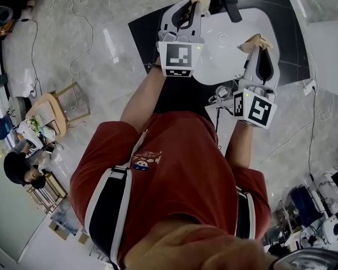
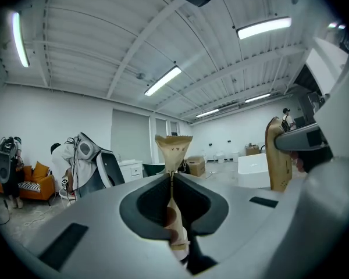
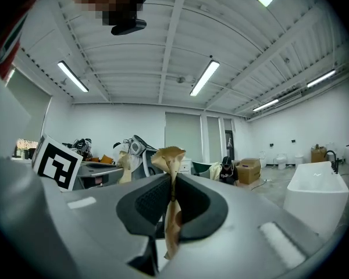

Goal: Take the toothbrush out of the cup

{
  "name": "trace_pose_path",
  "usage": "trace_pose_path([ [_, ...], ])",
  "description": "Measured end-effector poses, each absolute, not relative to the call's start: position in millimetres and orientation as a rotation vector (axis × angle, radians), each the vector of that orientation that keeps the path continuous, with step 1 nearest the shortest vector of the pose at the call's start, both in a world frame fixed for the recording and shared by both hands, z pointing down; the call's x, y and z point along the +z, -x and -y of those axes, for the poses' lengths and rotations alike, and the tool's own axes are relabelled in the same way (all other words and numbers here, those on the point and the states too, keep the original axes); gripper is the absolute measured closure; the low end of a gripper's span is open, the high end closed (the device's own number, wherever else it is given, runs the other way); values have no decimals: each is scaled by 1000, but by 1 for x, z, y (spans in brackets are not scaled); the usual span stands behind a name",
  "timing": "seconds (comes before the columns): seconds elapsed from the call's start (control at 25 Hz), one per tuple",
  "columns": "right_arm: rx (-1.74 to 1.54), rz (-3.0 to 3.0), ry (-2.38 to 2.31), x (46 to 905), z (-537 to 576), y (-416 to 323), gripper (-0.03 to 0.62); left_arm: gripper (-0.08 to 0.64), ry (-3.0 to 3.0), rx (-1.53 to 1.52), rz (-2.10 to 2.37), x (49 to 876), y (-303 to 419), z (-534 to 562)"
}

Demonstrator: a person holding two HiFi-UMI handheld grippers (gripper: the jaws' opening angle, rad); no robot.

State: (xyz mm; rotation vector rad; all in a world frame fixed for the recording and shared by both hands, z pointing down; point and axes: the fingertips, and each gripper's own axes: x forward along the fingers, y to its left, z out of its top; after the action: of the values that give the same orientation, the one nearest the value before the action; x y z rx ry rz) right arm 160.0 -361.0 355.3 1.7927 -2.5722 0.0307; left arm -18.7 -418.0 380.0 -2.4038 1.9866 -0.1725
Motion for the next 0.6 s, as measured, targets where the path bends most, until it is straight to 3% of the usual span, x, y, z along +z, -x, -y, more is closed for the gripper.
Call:
trace_pose_path([
  [0.6,-28,2643,-1731,342,330,-168,557,541,2319,-116,-2066,354,19,330],
])
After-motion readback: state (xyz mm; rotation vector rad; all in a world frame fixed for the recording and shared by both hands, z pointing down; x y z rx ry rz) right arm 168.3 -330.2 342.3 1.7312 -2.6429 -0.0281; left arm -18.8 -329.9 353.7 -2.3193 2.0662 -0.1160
